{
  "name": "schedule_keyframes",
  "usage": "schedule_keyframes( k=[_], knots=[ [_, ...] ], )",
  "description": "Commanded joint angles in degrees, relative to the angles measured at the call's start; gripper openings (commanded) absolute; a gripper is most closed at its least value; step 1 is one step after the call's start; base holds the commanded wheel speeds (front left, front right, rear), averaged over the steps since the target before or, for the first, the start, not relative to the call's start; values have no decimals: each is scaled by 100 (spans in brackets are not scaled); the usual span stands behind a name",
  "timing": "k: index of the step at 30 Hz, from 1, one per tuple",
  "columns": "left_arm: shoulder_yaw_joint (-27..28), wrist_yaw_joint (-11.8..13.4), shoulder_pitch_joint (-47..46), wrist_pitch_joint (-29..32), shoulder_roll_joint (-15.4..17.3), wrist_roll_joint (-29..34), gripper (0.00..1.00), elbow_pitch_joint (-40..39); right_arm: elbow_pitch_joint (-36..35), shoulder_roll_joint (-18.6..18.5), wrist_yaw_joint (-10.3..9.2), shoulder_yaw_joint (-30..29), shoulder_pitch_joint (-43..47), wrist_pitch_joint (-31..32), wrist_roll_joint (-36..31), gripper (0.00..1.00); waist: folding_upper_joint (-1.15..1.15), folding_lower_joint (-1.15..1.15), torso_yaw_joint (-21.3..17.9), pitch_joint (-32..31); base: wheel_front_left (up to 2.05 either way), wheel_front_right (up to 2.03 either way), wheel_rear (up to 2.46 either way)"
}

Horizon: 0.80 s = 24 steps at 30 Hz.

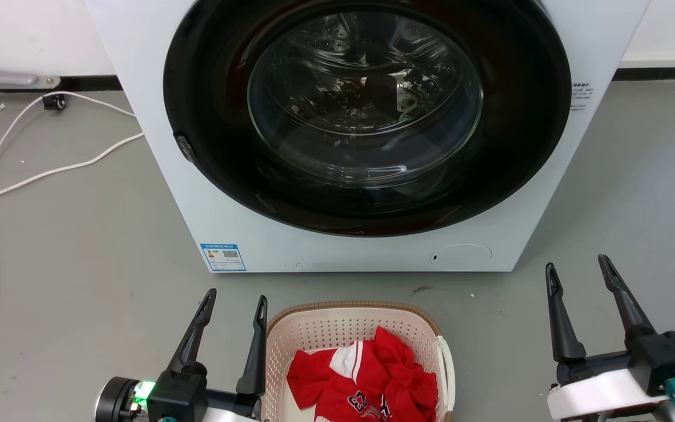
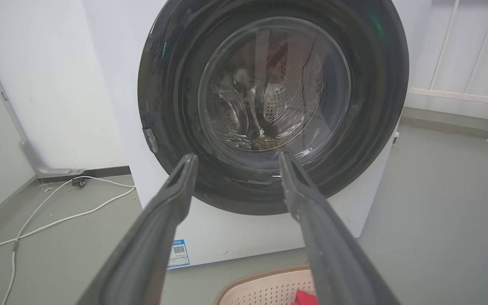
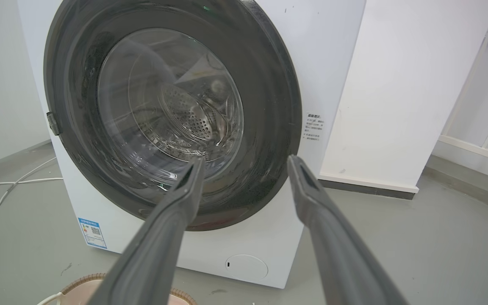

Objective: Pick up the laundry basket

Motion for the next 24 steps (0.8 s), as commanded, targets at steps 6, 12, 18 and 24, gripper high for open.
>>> schedule_keyframes(
  k=[6, 12, 18, 24],
  knots=[
    [42, -18, -49, -16, -16, -52, 100, 62, 15, -5, -2, -22, -80, -15, 54, 100, 0, 0, -2, 204, 0, 0, 0],
    [136, -52, -281, -15, -25, -101, 100, 419, 208, -4, -2, 19, -234, -15, 61, 100, 0, 0, 17, 687, 0, 0, 0],
    [375, -84, -952, -15, -16, -73, 100, 1095, 829, -1, -2, 107, -813, -14, 160, 100, 0, 0, -24, 1686, 0, 0, 0],
    [654, -215, -1831, -16, 150, -148, 100, 2078, 1698, -2, -3, 240, -1618, -14, 194, 100, 0, 0, -127, 2572, 0, 0, 0]
  ],
)
